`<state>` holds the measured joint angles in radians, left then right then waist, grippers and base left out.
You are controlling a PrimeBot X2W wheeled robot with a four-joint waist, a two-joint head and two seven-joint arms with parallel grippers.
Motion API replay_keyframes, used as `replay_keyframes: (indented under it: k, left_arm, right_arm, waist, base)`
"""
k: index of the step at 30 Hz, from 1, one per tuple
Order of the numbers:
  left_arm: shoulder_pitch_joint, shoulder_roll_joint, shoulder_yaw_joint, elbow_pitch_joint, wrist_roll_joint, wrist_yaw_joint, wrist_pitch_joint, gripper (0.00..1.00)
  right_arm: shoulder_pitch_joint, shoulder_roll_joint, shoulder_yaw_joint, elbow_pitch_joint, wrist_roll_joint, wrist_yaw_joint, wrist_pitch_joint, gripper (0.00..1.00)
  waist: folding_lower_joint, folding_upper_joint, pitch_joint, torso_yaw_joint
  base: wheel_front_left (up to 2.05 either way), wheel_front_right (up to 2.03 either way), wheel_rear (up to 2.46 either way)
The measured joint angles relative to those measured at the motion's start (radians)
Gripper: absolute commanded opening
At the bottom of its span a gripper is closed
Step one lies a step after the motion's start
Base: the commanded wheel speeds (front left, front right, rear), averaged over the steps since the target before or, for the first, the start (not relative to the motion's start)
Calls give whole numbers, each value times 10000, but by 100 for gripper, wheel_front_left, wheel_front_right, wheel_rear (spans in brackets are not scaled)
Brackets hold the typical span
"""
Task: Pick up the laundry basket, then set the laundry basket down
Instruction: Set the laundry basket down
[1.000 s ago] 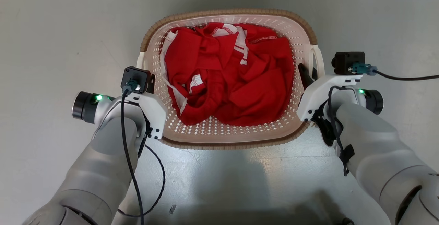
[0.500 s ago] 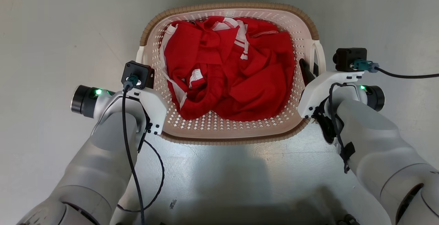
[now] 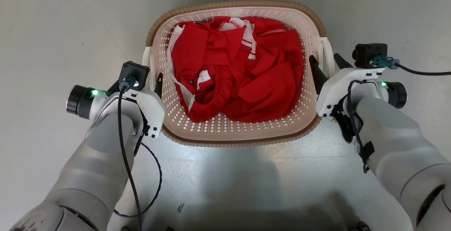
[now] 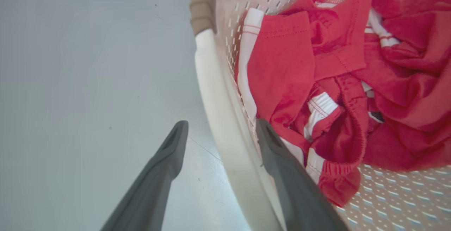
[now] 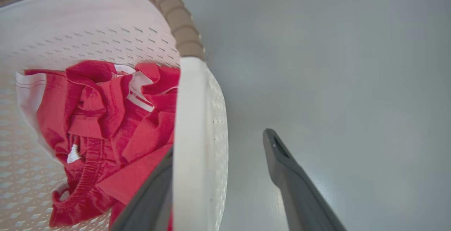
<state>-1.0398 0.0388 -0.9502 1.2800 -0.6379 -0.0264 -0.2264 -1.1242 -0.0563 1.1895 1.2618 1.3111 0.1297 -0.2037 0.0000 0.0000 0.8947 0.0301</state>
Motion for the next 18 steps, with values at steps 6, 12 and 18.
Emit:
replay_keyframes:
  k: [6,12,18]
  left_arm:
    - [0,-59,21,-2,-148,-217,-61,100]
    - [0,-130,25,-2,-336,-357,-107,100]
    - [28,-140,-29,2,-483,-357,-130,100]
  right_arm:
    - [-1,4,219,-127,136,0,0,100]
    - [5,4,349,-230,284,0,13,100]
    - [33,4,518,-355,368,-2,15,100]
  waist:
    - [0,0,-70,11]
    - [0,0,-181,-22]
    - [0,0,-454,-59]
  base:
    - [0,0,0]
    - [0,0,0]
    - [0,0,0]
